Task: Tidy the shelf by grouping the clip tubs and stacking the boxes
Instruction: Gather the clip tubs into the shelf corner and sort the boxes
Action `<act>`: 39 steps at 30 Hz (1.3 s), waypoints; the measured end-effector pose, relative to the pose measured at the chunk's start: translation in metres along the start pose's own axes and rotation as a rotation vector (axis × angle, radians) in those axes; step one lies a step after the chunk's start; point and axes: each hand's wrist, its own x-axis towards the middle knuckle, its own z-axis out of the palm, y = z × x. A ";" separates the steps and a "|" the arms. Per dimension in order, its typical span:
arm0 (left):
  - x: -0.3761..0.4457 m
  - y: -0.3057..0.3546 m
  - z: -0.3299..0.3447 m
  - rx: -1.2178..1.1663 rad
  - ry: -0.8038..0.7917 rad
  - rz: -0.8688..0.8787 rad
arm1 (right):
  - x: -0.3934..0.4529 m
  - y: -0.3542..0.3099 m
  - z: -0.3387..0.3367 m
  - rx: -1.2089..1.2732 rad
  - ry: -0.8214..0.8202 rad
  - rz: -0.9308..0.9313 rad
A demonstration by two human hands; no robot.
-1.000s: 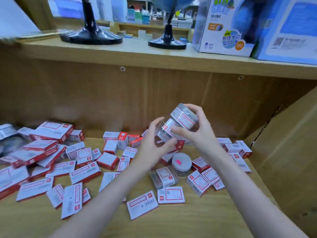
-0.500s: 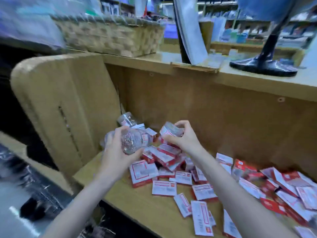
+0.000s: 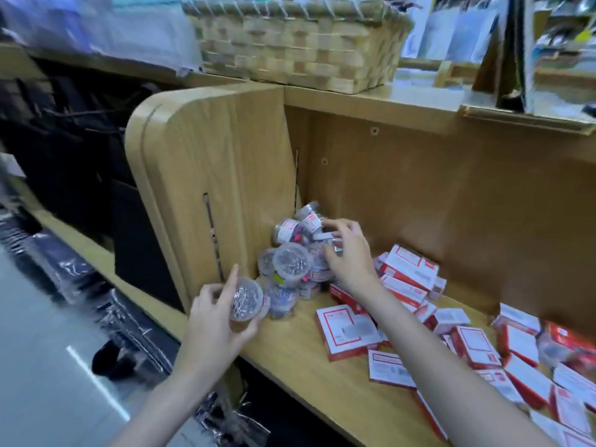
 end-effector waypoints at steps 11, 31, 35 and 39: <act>-0.002 -0.013 0.013 0.515 0.005 0.182 | -0.049 -0.025 0.021 -0.261 -0.136 -0.246; -0.006 0.123 0.084 -0.074 -0.101 0.644 | -0.183 0.075 -0.150 -0.549 0.176 0.493; -0.014 0.164 0.109 -0.124 -0.182 0.707 | -0.220 0.098 -0.199 -0.643 0.191 0.678; -0.029 0.212 0.136 -0.161 -0.216 0.752 | -0.256 0.120 -0.260 -0.768 0.277 0.790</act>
